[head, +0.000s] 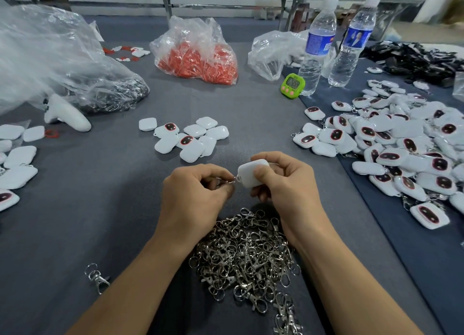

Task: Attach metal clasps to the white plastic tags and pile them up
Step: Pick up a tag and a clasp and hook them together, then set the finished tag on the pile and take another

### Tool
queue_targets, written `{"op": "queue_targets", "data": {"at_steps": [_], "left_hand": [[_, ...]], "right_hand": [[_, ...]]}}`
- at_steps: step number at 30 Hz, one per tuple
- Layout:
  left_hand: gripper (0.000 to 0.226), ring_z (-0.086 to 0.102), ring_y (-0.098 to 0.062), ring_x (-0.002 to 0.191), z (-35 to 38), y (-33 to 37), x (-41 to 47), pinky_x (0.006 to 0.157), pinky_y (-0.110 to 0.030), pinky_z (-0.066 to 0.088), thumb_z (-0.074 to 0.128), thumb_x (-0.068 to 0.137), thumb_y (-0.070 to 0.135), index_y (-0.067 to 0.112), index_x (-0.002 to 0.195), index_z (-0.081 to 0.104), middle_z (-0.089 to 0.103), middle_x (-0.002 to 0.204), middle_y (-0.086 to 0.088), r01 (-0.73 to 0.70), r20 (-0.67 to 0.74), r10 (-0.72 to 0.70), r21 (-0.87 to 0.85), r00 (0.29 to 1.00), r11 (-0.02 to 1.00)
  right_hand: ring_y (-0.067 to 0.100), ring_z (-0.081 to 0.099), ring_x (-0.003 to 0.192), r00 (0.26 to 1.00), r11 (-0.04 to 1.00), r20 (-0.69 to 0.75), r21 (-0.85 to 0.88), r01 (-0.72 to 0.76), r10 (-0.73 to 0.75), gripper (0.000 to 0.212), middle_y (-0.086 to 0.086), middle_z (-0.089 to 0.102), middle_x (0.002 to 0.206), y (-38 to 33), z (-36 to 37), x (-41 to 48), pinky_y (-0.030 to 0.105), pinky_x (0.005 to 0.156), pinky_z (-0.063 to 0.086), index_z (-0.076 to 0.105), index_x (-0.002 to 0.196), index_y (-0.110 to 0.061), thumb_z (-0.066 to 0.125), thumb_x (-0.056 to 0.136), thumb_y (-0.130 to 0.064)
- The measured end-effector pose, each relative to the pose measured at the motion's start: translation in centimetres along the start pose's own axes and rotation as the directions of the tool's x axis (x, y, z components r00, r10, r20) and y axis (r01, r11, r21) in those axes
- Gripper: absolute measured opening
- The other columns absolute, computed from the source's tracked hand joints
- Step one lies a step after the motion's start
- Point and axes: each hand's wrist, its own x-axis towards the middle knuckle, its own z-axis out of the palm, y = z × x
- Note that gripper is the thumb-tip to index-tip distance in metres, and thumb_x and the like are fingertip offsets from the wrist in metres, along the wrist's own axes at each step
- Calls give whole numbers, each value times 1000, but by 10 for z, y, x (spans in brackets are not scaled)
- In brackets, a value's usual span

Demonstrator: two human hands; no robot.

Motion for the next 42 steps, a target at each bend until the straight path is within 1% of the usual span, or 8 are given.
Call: {"op": "queue_targets", "data": {"at_steps": [8, 14, 17, 22, 28, 31, 35, 42], "left_hand": [[23, 49, -2, 46, 0, 2, -1, 46, -12, 38, 84, 78, 28, 49, 82, 74, 62, 55, 11, 4, 8, -4, 12, 1000, 1000], [26, 56, -4, 56, 0, 4, -2, 53, -18, 42, 71, 92, 35, 54, 74, 70, 66, 62, 15, -26, 29, 25, 10, 999, 1000], [16, 57, -1, 57, 0, 3, -2, 54, -15, 44, 68, 95, 34, 43, 85, 77, 66, 62, 18, -15, 34, 16, -11, 999, 1000], [21, 64, -9, 70, 0, 3, -2, 62, -22, 49, 69, 94, 36, 48, 76, 73, 70, 66, 16, 7, 21, -7, -27, 1000, 1000], [12, 52, -3, 49, 1, 1, -1, 48, -12, 39, 81, 82, 37, 41, 72, 75, 60, 54, 17, 16, -5, -16, -16, 1000, 1000], [14, 40, -4, 44, 1, 0, 0, 45, -14, 34, 88, 74, 33, 34, 71, 75, 47, 48, 9, 7, -24, -7, -1, 1000, 1000], [17, 41, -6, 46, -1, 1, 0, 48, -15, 36, 88, 74, 31, 34, 68, 73, 52, 54, 1, 2, -59, 2, 62, 998, 998], [9, 57, -6, 67, -1, 3, -1, 55, -10, 35, 83, 79, 35, 35, 74, 75, 60, 62, 16, 16, -100, 3, 182, 995, 983]], "right_hand": [[19, 60, 49, 999, 996, 41, 79, -39, 35, 26, 8, 73, 70, -2, -3, 0, 22, 44, 45, 74, 92, -13, 59, 89, 9], [19, 68, 62, 970, 962, 204, 211, -174, 131, 31, 13, 75, 81, -4, -8, 1, 24, 56, 59, 69, 109, -5, 59, 88, 16], [20, 69, 65, 953, 970, 273, 161, -180, 131, 38, 13, 73, 82, -2, -7, -1, 26, 62, 61, 68, 114, -2, 58, 86, 22], [21, 69, 64, 967, 989, 233, 75, -127, 106, 38, 10, 74, 78, -2, -8, -2, 30, 63, 61, 71, 112, -7, 64, 84, 19], [21, 62, 57, 989, 996, 119, -39, -83, 87, 40, 3, 69, 64, -2, -10, -1, 32, 53, 56, 74, 96, -9, 63, 76, 23], [16, 61, 58, 996, 989, 74, -140, -45, 56, 37, 0, 66, 62, 1, -9, 2, 34, 60, 52, 75, 86, -10, 60, 77, 22], [18, 58, 63, 998, 979, 41, -201, -29, 38, 38, -2, 66, 62, 3, -8, 3, 39, 66, 48, 77, 78, -16, 61, 77, 19], [-4, 60, 57, 991, 809, 26, -575, 122, -132, 33, -21, 68, 62, 2, -17, 5, 10, 52, 43, 80, 78, -38, 75, 74, -5]]}}
